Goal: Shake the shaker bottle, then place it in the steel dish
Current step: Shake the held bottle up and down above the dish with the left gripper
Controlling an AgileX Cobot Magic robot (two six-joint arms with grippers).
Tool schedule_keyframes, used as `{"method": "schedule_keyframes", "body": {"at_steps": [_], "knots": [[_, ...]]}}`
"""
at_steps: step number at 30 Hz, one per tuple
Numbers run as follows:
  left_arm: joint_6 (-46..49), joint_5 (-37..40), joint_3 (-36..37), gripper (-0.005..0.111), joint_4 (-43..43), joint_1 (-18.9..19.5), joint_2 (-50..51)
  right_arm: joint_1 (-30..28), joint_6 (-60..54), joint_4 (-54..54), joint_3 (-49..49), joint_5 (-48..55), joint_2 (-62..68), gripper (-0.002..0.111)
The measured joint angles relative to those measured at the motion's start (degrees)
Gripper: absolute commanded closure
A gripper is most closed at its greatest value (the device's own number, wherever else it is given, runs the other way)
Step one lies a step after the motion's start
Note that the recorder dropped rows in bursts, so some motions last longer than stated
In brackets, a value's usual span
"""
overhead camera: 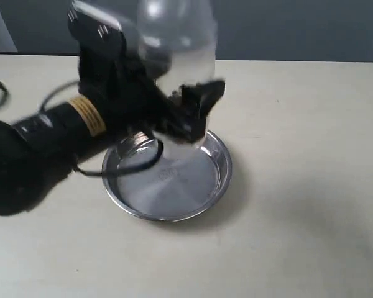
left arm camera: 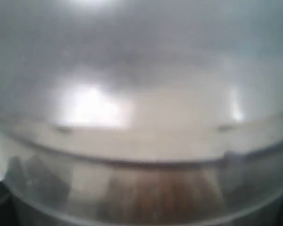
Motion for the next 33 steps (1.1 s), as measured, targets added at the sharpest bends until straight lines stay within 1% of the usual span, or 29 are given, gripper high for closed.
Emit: {"method": "schedule_keyframes", "body": {"at_steps": [2,3,4,6,8,9,11,13,15,17,19,20,21,22,23,25,27,28,29,30,31,32,33], "knots": [[-2.5,1.3,2.4,0.106,-1.2,0.0,5.4,0.0,0.0,0.0,0.0,0.0,0.0,0.109],[-3.5,2.5,2.6,0.106,-0.7,0.0,5.8,0.0,0.0,0.0,0.0,0.0,0.0,0.109],[-4.1,3.8,1.8,0.106,0.7,0.0,4.5,0.0,0.0,0.0,0.0,0.0,0.0,0.109],[-2.4,7.1,-2.6,0.106,2.5,0.0,-0.3,0.0,0.0,0.0,0.0,0.0,0.0,0.109],[-0.4,7.9,-7.3,0.106,2.9,0.0,-4.5,0.0,0.0,0.0,0.0,0.0,0.0,0.109],[-0.1,7.1,-7.7,0.106,2.7,0.0,-4.9,0.0,0.0,0.0,0.0,0.0,0.0,0.109],[-0.6,3.8,-5.5,0.106,2.1,0.0,-2.5,0.0,0.0,0.0,0.0,0.0,0.0,0.109],[-1.0,3.1,-1.4,0.106,2.0,0.0,2.6,0.0,0.0,0.0,0.0,0.0,0.0,0.109],[-1.1,7.4,1.0,0.106,2.0,0.0,5.7,0.0,0.0,0.0,0.0,0.0,0.0,0.109],[-1.1,9.2,0.5,0.106,2.2,0.0,2.9,0.0,0.0,0.0,0.0,0.0,0.0,0.109],[-0.9,7.1,-1.0,0.106,1.9,0.0,-1.1,0.0,0.0,0.0,0.0,0.0,0.0,0.109],[-0.8,4.2,-1.5,0.106,1.7,0.0,-2.2,0.0,0.0,0.0,0.0,0.0,0.0,0.109],[-0.8,-0.5,-1.3,0.106,1.1,0.0,-0.7,0.0,0.0,0.1,0.0,0.0,0.0,0.109],[-0.7,-2.3,-0.7,0.106,0.5,0.0,1.5,0.0,0.0,0.1,0.0,0.0,0.0,0.109],[-0.7,-2.9,-0.1,0.106,0.2,0.0,3.9,0.0,0.0,0.1,0.0,0.0,0.0,0.109],[-0.7,-0.6,0.9,0.106,0.8,0.0,6.4,0.0,0.0,0.1,0.0,0.0,0.0,0.109],[0.3,1.4,0.2,0.106,2.9,0.0,4.3,0.0,0.0,0.1,0.0,0.0,0.0,0.109],[1.0,1.6,-2.4,0.106,3.3,0.0,-0.1,0.0,0.0,0.1,0.0,0.0,0.0,0.109],[1.0,0.8,-3.1,0.106,3.3,0.0,-1.0,0.0,0.0,0.1,0.0,0.0,0.0,0.109],[0.5,-2.9,-2.4,0.106,2.5,0.0,1.2,0.0,0.0,0.1,0.0,0.0,0.0,0.109],[0.0,-4.1,-1.4,0.106,1.8,0.0,3.5,0.0,0.0,0.1,0.0,0.0,0.0,0.109],[-2.4,-3.3,0.8,0.106,0.4,0.0,9.2,0.0,0.0,0.1,0.0,0.0,0.0,0.109],[-3.3,-1.2,1.4,0.106,0.6,0.0,10.0,0.0,0.0,0.1,0.0,0.0,0.0,0.109]]}}
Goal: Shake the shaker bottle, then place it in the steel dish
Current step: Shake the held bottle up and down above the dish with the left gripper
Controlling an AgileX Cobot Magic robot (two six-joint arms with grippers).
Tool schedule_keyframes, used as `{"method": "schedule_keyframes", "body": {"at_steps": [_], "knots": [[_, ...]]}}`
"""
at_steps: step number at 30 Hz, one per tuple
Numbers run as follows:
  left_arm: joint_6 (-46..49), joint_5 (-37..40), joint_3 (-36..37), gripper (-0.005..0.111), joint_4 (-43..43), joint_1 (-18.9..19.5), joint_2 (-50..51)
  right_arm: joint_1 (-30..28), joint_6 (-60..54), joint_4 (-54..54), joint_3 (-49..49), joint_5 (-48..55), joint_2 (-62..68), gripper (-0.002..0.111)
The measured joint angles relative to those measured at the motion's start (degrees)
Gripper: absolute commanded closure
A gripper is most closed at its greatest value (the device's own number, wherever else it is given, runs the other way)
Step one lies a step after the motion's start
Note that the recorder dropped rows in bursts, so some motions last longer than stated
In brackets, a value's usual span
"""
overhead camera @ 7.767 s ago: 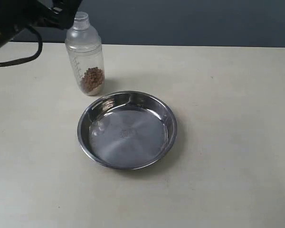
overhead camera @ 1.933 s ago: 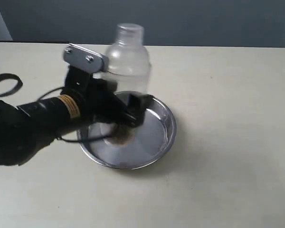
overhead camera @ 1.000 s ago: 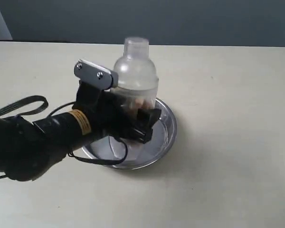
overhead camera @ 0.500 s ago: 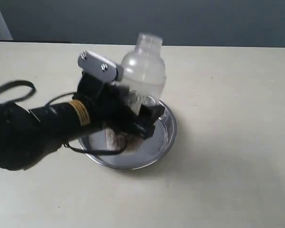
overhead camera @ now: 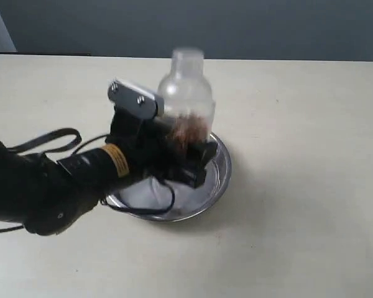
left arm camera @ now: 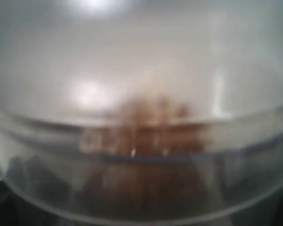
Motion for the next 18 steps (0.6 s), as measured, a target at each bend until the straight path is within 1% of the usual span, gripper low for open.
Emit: {"method": "schedule_keyframes", "body": {"at_steps": [1,2,3,4,6,7,8,9,10,12,13,15,16,18], "knots": [[-0.7,3.2,-0.2,0.106,2.7,0.0,-3.0,0.0,0.0,0.0,0.0,0.0,0.0,0.109],[0.0,4.4,-2.1,0.106,3.1,0.0,-7.6,0.0,-0.1,0.0,0.0,0.0,0.0,0.109],[0.6,3.6,-4.2,0.106,3.1,0.0,-11.8,0.0,-0.1,0.0,0.0,0.0,0.0,0.109],[0.7,2.1,-4.9,0.106,2.7,0.0,-12.6,0.0,-0.1,0.0,0.0,0.0,0.0,0.109],[0.8,-0.3,-2.8,0.106,0.9,0.0,-7.4,0.0,-0.1,0.0,0.0,0.0,0.0,0.109],[0.8,3.6,-1.6,0.106,0.0,0.0,-3.8,0.0,-0.1,0.0,0.0,0.0,0.0,0.109],[0.7,8.0,-1.1,0.106,0.3,0.0,-3.4,0.0,-0.1,0.0,0.0,0.0,0.0,0.109],[1.8,10.4,-1.8,0.106,1.6,0.0,-6.3,0.0,-0.1,0.0,0.0,0.0,0.0,0.109],[3.0,10.5,-3.1,0.106,1.5,0.0,-10.9,0.0,-0.1,0.0,0.0,0.0,0.0,0.109],[4.0,6.6,-4.3,0.106,0.6,0.0,-13.5,0.0,-0.1,0.0,0.0,0.0,0.0,0.109],[4.3,4.6,-4.0,0.106,0.2,0.0,-13.2,0.0,-0.1,0.0,0.0,0.0,0.0,0.109],[4.7,1.0,-2.4,0.106,-0.9,0.0,-8.7,0.0,-0.1,0.0,0.0,0.0,0.0,0.109],[4.7,1.3,-1.5,0.106,-1.3,0.0,-6.5,0.0,-0.1,0.0,0.0,0.0,0.0,0.109],[5.1,4.8,-0.2,0.106,-1.4,0.0,-3.7,0.0,-0.1,0.0,0.0,0.0,0.0,0.109]]}}
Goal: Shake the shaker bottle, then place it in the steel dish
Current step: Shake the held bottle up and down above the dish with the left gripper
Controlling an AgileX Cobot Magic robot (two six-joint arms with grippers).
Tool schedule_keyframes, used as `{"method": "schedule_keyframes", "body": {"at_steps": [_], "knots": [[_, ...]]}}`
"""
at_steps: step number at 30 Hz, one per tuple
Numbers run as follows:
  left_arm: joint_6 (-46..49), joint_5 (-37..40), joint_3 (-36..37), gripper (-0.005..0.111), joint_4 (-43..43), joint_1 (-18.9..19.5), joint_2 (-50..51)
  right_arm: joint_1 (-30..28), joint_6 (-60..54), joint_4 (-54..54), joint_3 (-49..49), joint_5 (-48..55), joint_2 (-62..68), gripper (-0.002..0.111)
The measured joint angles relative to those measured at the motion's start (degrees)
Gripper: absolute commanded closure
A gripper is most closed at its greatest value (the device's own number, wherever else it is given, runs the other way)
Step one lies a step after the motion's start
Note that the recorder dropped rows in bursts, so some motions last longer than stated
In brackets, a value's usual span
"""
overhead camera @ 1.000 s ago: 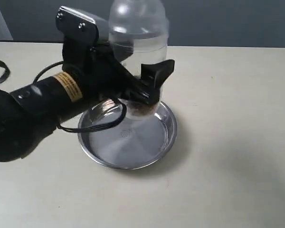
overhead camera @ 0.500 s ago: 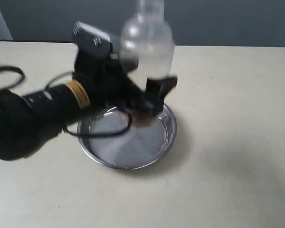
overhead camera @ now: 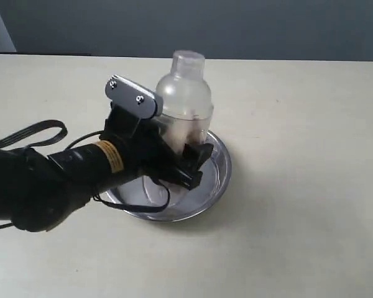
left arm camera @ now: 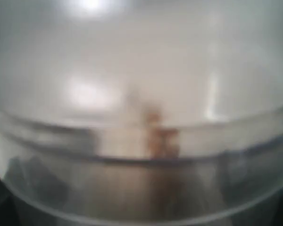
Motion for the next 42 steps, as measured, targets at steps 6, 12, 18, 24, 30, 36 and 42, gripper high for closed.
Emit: {"method": "schedule_keyframes", "body": {"at_steps": [6,12,18,24,30,36,42], "knots": [[4.5,0.4,-7.2,0.106,-2.2,0.0,-11.5,0.0,0.0,0.0,0.0,0.0,0.0,0.109],[1.3,3.5,-1.7,0.106,-4.5,0.0,0.5,0.0,0.0,0.0,0.0,0.0,0.0,0.109],[2.7,3.4,-7.7,0.106,-1.1,0.0,-12.3,0.0,0.1,0.0,0.0,0.0,0.0,0.109],[3.1,1.4,-1.9,0.106,-7.4,0.0,-3.5,0.0,0.1,0.0,0.0,0.0,0.0,0.109],[3.2,2.5,-4.7,0.106,-4.9,0.0,-11.2,0.0,0.1,0.0,0.0,0.0,0.0,0.109],[3.2,-2.5,-2.9,0.106,-7.4,0.0,-3.4,0.0,0.1,0.0,0.0,0.0,0.0,0.109],[2.1,1.8,-4.3,0.106,-1.9,0.0,-6.9,0.0,0.1,0.0,0.0,0.0,0.0,0.109]]}}
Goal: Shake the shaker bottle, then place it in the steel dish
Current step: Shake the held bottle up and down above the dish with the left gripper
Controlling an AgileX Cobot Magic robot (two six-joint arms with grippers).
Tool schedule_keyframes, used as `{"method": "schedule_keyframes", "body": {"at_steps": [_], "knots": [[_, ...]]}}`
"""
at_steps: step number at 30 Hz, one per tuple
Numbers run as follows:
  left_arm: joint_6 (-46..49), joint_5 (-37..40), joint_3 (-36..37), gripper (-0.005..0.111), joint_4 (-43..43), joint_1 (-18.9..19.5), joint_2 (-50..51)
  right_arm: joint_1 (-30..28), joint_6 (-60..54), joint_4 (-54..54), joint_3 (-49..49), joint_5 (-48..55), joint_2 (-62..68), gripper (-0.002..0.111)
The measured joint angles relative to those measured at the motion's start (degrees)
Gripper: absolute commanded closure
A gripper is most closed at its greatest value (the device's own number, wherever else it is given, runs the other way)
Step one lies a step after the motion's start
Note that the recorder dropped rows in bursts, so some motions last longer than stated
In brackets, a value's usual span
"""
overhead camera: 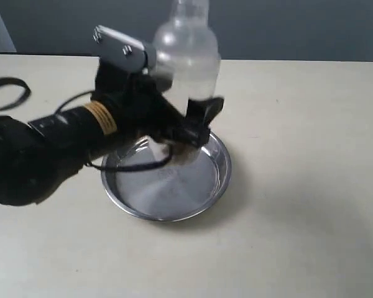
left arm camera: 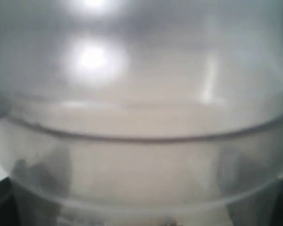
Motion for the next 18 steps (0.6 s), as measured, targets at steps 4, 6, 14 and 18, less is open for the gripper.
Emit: {"method": "schedule_keyframes", "body": {"at_steps": [4,6,14,18], "knots": [[0.0,-4.1,0.4,0.106,0.2,0.0,1.0,0.0,0.0,0.0,0.0,0.0,0.0,0.109],[0.0,-2.6,1.8,0.106,-0.9,0.0,4.7,0.0,0.0,0.0,0.0,0.0,0.0,0.109],[1.1,-1.6,-3.2,0.106,1.9,0.0,-4.8,0.0,0.0,0.0,0.0,0.0,0.0,0.109],[0.7,-2.3,1.3,0.106,-2.9,0.0,5.6,0.0,0.0,0.0,0.0,0.0,0.0,0.109]]}}
